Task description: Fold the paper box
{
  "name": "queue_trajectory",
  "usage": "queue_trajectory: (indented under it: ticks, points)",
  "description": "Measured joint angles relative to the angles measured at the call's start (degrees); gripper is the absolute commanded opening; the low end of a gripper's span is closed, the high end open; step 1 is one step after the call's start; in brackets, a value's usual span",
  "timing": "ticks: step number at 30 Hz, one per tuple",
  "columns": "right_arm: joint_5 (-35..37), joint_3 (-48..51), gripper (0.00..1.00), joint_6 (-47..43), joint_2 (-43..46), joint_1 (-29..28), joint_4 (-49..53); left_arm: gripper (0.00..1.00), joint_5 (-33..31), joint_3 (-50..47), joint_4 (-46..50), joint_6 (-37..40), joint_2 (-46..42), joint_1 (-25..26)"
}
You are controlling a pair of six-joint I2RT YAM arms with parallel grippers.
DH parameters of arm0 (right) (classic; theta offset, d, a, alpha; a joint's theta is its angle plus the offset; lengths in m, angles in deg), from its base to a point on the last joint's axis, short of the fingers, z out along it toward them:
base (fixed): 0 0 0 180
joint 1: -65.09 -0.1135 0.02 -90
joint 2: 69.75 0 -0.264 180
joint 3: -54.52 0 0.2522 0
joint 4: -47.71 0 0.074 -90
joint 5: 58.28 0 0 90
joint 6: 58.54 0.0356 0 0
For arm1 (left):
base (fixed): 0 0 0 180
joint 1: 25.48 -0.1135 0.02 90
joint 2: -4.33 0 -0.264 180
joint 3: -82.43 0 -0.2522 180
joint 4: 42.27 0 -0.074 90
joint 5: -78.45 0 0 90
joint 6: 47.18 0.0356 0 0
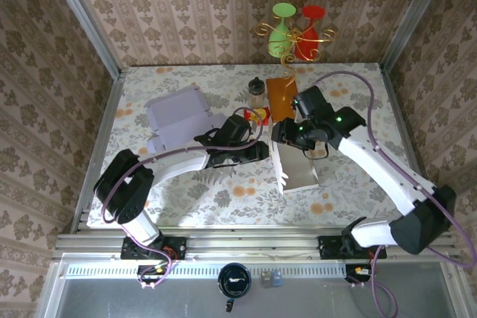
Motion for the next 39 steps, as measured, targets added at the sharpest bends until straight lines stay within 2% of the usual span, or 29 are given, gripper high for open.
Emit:
queue_trajectory:
  ticks: [5, 9, 24, 33, 39]
  points:
    - [-0.15, -1.64, 0.42, -2.78, -4.76, -0.5, 1.29, 0.39, 0.07, 0.42, -0.07, 0.0, 0.26, 0.0]
    - [-0.28, -2.01, 0.39, -3.28, -5.99, -0.63, 1.29, 0.38, 0.35, 0.42, -0.07, -0.02, 0.26, 0.0]
    - [-1.03, -2.05, 0.18, -1.25, -8.39, -1.16, -1.84, 0.38, 0.37, 0.55, 0.0, 0.26, 0.26, 0.0]
    - [0.76, -2.01, 0.0, 1.09, -8.83, -1.81, -2.49, 0.39, -0.11, 0.57, 0.11, 1.01, 0.2, 0.0]
    - [5.14, 0.07, 0.0, 7.15, -7.34, -3.39, -5.03, 0.4, -2.01, 0.57, 3.1, 1.6, -1.99, -0.31]
